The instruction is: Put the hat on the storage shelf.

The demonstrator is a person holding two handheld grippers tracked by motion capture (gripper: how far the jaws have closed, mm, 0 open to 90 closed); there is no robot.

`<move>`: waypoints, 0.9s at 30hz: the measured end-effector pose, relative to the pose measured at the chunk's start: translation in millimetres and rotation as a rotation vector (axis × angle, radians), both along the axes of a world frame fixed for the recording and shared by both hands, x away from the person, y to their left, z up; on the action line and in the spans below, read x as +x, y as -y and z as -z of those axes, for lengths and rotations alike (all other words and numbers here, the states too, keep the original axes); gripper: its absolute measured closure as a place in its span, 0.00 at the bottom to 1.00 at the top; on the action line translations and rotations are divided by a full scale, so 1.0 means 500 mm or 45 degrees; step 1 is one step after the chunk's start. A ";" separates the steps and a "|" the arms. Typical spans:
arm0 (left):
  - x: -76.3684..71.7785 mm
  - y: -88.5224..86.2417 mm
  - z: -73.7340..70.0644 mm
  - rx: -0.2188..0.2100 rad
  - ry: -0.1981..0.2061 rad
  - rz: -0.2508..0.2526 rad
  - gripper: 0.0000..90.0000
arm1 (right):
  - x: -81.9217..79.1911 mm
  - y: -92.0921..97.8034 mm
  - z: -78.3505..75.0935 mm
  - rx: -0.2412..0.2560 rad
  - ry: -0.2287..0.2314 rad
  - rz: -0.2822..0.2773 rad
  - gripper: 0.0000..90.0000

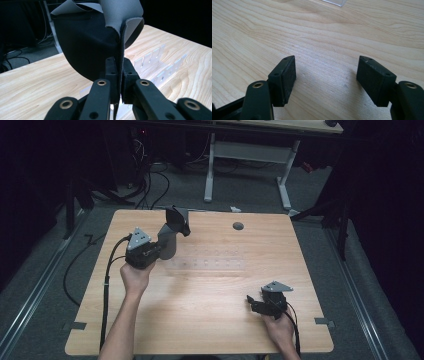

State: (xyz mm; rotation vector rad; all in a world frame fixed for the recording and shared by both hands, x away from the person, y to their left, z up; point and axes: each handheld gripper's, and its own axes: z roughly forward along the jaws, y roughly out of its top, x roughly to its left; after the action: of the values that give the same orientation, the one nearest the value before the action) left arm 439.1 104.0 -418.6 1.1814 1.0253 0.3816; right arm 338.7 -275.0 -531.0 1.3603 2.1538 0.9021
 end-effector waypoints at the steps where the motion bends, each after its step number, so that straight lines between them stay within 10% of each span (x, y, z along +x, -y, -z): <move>1: -0.001 0.000 0.000 0.002 -0.001 0.002 0.96 | 0.000 0.000 0.000 0.000 0.000 0.000 0.36; 27: 0.005 0.009 0.029 0.023 0.003 -0.008 0.96 | -0.001 0.000 0.000 0.000 0.000 0.000 0.36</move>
State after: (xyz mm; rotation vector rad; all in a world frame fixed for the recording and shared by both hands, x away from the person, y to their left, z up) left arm 441.5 99.7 -432.9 1.1938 1.0253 0.3977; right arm 338.3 -274.8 -531.0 1.3597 2.1542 0.9018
